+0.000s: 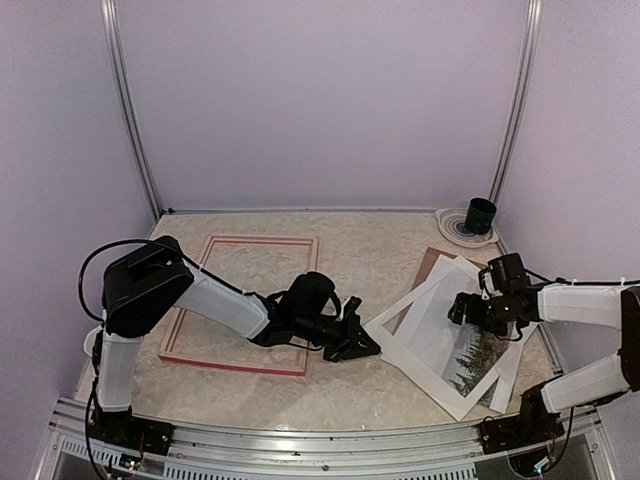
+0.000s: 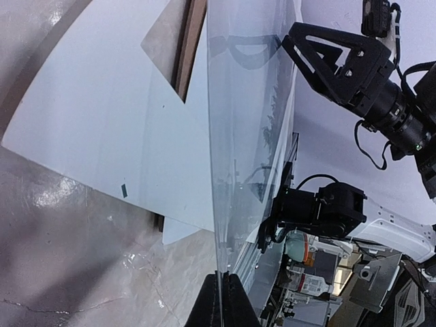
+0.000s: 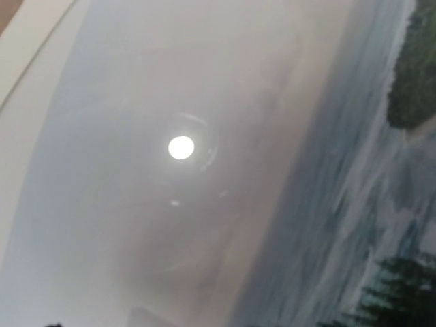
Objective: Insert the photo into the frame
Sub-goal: Pick up the glass panel from the mat board.
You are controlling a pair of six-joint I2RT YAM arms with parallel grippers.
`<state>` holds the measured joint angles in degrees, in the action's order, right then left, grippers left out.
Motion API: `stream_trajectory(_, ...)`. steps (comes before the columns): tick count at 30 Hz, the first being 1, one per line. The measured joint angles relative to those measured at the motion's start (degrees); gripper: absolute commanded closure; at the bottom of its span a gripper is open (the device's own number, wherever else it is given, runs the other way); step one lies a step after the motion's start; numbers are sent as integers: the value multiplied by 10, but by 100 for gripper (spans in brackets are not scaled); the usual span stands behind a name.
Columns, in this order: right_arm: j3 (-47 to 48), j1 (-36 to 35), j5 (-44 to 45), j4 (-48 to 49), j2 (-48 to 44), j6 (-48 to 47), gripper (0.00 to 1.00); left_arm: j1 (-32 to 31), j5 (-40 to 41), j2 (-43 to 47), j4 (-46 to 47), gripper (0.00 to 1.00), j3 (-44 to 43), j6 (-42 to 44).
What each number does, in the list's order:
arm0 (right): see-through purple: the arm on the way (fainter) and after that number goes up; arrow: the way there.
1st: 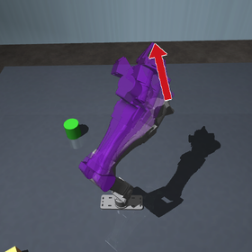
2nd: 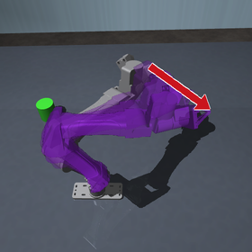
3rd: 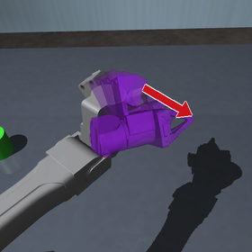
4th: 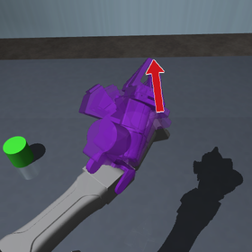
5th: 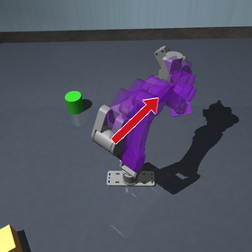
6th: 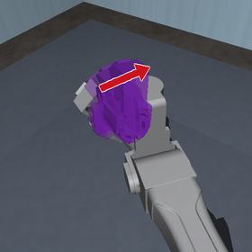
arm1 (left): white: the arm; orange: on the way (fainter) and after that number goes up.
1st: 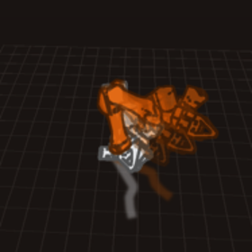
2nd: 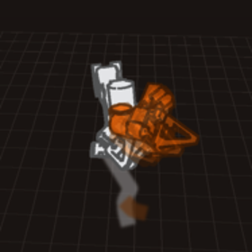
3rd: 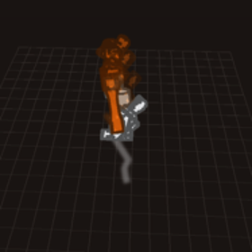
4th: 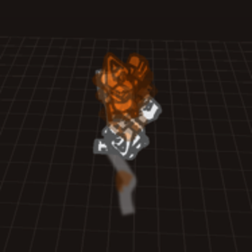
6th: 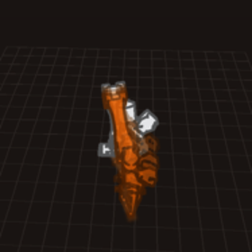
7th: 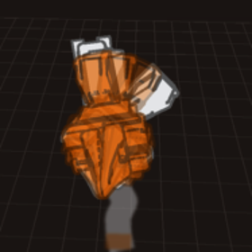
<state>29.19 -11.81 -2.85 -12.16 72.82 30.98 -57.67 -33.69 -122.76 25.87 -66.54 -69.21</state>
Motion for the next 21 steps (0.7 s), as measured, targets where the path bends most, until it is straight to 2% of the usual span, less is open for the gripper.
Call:
stream_trajectory(11,2,0,-17,-50,-46,0,1,2,4,5,13,99,12,3)
stream_trajectory(21,71,0,-23,-89,-104,0,1,4,29,74,0,100,21,33)
